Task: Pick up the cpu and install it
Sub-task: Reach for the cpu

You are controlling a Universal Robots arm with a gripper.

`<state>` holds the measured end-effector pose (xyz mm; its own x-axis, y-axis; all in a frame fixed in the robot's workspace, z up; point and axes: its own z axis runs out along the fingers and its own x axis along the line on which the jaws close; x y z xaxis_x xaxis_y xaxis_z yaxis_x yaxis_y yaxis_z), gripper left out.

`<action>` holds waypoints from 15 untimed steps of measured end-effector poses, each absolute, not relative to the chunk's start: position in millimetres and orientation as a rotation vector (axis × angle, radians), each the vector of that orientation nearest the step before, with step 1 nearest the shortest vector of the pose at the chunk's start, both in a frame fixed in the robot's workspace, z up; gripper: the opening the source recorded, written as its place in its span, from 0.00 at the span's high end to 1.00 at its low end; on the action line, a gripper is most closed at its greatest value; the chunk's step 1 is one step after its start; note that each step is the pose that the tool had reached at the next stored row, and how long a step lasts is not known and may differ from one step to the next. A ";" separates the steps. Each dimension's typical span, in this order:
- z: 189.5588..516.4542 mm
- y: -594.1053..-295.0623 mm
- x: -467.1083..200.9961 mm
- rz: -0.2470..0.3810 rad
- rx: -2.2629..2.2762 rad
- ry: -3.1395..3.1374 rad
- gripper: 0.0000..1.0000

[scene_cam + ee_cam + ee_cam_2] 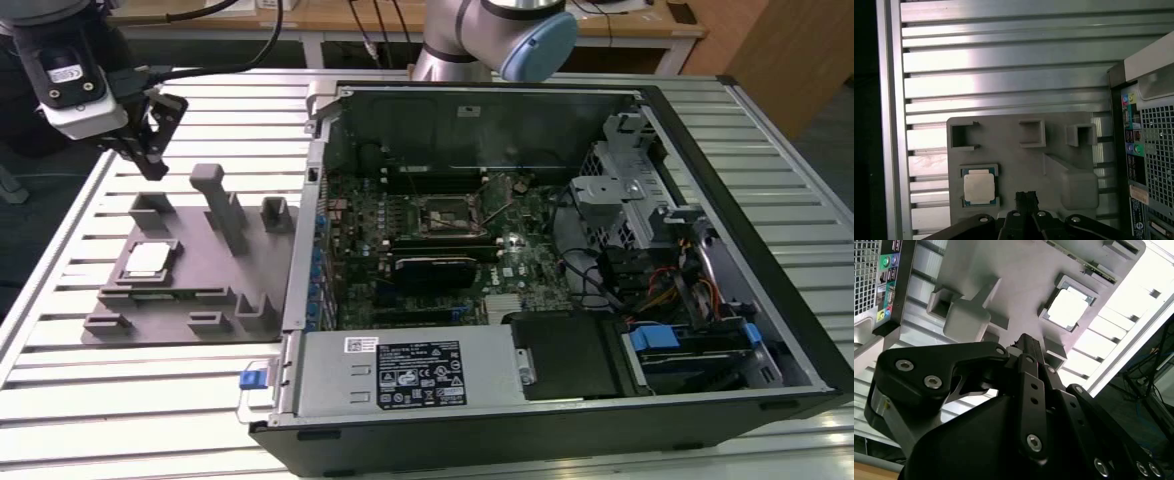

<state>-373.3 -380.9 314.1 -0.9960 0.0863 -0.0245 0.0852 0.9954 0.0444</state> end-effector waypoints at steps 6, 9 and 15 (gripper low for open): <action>310.0 -380.9 -382.1 0.067 0.134 3.112 0.89; 308.6 -380.9 -385.5 0.067 0.135 3.111 0.89; 308.2 -380.9 -387.0 0.067 0.135 3.112 0.89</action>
